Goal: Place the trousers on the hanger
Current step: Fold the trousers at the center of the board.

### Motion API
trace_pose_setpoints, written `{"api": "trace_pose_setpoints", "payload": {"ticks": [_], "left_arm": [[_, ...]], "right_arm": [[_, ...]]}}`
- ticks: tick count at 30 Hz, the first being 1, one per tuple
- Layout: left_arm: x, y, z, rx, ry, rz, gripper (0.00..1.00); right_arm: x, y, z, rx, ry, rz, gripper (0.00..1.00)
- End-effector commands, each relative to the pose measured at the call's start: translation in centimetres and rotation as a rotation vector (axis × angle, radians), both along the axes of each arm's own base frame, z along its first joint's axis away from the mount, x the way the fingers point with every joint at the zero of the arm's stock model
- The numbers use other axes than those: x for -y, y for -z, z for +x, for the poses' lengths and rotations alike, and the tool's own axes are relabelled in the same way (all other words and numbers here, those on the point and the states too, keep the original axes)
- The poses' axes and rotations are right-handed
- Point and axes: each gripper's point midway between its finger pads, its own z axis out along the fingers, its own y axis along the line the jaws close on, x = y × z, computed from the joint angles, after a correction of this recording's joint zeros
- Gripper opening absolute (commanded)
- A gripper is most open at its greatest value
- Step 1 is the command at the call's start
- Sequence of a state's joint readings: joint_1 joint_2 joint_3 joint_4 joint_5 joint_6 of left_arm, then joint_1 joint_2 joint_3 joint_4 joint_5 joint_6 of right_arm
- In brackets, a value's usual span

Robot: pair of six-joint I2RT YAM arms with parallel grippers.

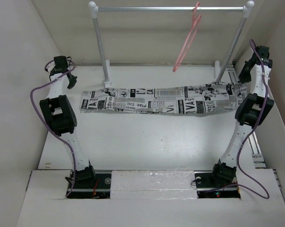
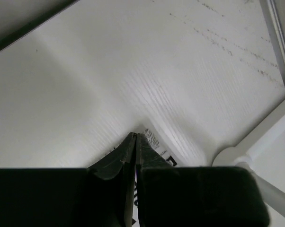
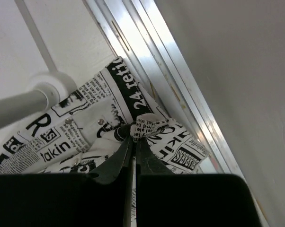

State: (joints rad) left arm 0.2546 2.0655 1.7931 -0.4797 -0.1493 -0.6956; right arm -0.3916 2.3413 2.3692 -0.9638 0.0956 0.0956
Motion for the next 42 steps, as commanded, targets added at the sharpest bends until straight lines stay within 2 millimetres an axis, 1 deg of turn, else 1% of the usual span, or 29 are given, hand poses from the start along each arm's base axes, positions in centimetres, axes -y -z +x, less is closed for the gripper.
{"api": "trace_pose_setpoints", "payload": {"ticks": [1, 3, 4, 5, 6, 7, 8, 9, 10, 11, 12, 13, 14, 15, 16, 17, 18, 19, 20, 21, 22, 23, 24, 25, 28, 30, 31, 36, 42], "left_arm": [[-1.0, -2.4, 2.0, 0.067, 0.002, 0.062, 0.00], [-0.6, -2.2, 3.5, 0.089, 0.042, 0.040, 0.00], [-0.2, -1.7, 3.4, 0.057, 0.057, 0.016, 0.00], [-0.6, -2.2, 4.5, 0.061, 0.055, 0.022, 0.00], [-0.7, -2.4, 4.6, 0.053, 0.060, 0.026, 0.02], [-0.6, -3.1, 4.6, 0.055, 0.087, 0.039, 0.11], [-0.5, -3.6, 4.5, 0.059, 0.101, 0.045, 0.17], [-0.3, -4.0, 4.0, 0.058, 0.112, 0.049, 0.23], [0.4, -4.3, 2.5, 0.046, 0.136, 0.038, 0.32], [0.9, -3.9, 1.3, 0.029, 0.146, 0.024, 0.35], [1.5, -3.6, 0.0, 0.020, 0.150, 0.010, 0.39], [2.4, -3.3, -0.8, 0.042, 0.174, -0.018, 0.45], [3.6, -1.6, -4.4, 0.004, 0.176, -0.046, 0.46], [5.3, -0.4, -7.3, 0.002, 0.199, -0.093, 0.47], [5.8, 0.1, -8.6, 0.000, 0.200, -0.108, 0.47], [6.6, 1.0, -9.8, -0.005, 0.204, -0.137, 0.48], [7.3, 1.6, -10.8, -0.007, 0.209, -0.166, 0.48], [8.3, 2.1, -11.6, -0.009, 0.226, -0.210, 0.49], [9.1, 3.8, -13.4, -0.048, 0.223, -0.247, 0.49], [9.9, 4.4, -13.9, -0.062, 0.219, -0.270, 0.50], [10.4, 5.7, -14.8, -0.083, 0.206, -0.300, 0.50], [10.4, 6.2, -15.0, -0.091, 0.205, -0.303, 0.50], [10.3, 6.6, -15.2, -0.103, 0.172, -0.314, 0.50], [10.4, 7.3, -15.3, -0.123, 0.163, -0.307, 0.50], [10.0, 8.4, -14.5, -0.141, 0.123, -0.298, 0.52], [10.2, 9.1, -14.1, -0.165, 0.113, -0.302, 0.52], [9.5, 9.7, -13.6, -0.182, 0.085, -0.283, 0.52], [8.9, 11.3, -12.7, -0.240, 0.017, -0.238, 0.51], [9.5, 12.9, -12.3, -0.276, -0.006, -0.246, 0.50]], "right_arm": [[1.7, -4.3, 2.7, 0.160, 0.005, -0.055, 0.00], [1.2, -4.2, 3.6, 0.206, 0.000, -0.019, 0.25], [0.2, -4.4, 4.4, 0.256, -0.044, 0.017, 0.58], [-0.3, -4.3, 4.6, 0.273, -0.063, 0.039, 0.72], [-0.8, -4.6, 4.7, 0.289, -0.082, 0.052, 0.78], [-2.3, -4.1, 4.8, 0.290, -0.121, 0.087, 0.87], [-2.9, -5.4, 4.3, 0.304, -0.147, 0.086, 0.90], [-4.2, -5.9, 4.1, 0.307, -0.178, 0.088, 0.90], [-5.8, -6.6, 4.2, 0.325, -0.218, 0.094, 0.92], [-7.2, -4.6, 3.0, 0.278, -0.233, 0.116, 0.92], [-8.4, -7.8, 2.1, 0.339, -0.255, 0.090, 0.92], [-9.1, -9.1, 2.4, 0.401, -0.267, 0.060, 0.92], [-11.3, -6.6, 1.0, 0.357, -0.281, 0.092, 0.91], [-12.4, -9.6, 0.1, 0.429, -0.302, 0.064, 0.85], [-13.2, -9.5, -0.8, 0.426, -0.311, 0.068, 0.76], [-14.7, -9.3, -1.6, 0.421, -0.333, 0.078, 0.56], [-15.9, -8.2, -3.7, 0.403, -0.344, 0.093, 0.37], [-16.9, -8.0, -4.2, 0.416, -0.359, 0.096, 0.01], [-17.9, -7.2, -5.2, 0.409, -0.369, 0.109, 0.00], [-20.0, -4.4, -6.8, 0.355, -0.403, 0.135, 0.00], [-22.0, -5.2, -7.5, 0.391, -0.459, 0.142, 0.00], [-22.2, -4.5, -8.5, 0.375, -0.460, 0.150, 0.00], [-23.6, -3.7, -9.3, 0.358, -0.490, 0.162, 0.00], [-24.7, -2.6, -10.7, 0.340, -0.520, 0.181, 0.11], [-28.0, 0.1, -13.2, 0.256, -0.619, 0.208, 0.30], [-29.3, 1.1, -14.5, 0.226, -0.661, 0.205, 0.35], [-30.4, 1.4, -15.0, 0.224, -0.688, 0.207, 0.39], [-32.3, 3.5, -16.9, 0.195, -0.719, 0.250, 0.48], [-33.4, 3.5, -16.9, 0.179, -0.770, 0.235, 0.49]]}}
